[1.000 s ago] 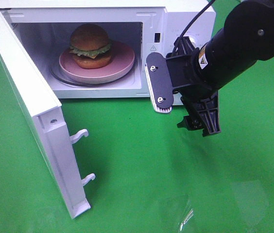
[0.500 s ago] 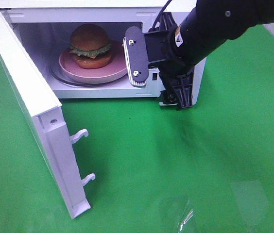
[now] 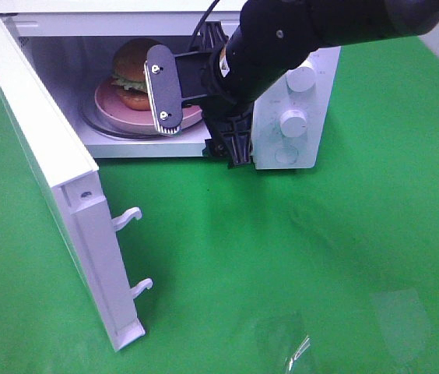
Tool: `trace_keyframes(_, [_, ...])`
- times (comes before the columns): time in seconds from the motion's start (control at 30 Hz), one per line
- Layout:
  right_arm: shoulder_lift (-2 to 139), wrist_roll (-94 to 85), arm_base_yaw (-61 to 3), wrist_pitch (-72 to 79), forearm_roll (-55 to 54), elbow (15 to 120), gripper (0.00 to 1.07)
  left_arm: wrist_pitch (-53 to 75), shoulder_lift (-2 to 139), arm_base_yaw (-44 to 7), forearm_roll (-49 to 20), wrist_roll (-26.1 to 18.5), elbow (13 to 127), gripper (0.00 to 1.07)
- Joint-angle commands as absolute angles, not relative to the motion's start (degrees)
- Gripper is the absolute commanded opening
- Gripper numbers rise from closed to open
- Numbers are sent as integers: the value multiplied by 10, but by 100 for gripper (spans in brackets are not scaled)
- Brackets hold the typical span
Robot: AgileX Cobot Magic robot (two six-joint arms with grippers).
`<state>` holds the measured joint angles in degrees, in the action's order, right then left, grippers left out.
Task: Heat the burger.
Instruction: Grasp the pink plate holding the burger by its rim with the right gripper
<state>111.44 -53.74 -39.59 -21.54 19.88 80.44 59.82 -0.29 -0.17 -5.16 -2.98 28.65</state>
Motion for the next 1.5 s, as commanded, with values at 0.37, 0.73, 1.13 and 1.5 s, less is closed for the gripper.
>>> trace_keyframes(0.37, [1219,-525,-396,-189,184,896,85,594,-11,1,-52,-30,285,98])
trace_keyframes(0.73, [1293,-524,-394,-195,183,989,84,594,-11,1,-52,-30,285,98])
trace_keyframes(1.13, [1354,-510,-383,-199,179,1061,82,594,-11,1,-52,-30,285,98])
trace_keyframes(1.5, [1400,-510,-368,-211,154,1124,78,594,-11,1,-52,-30,285,98])
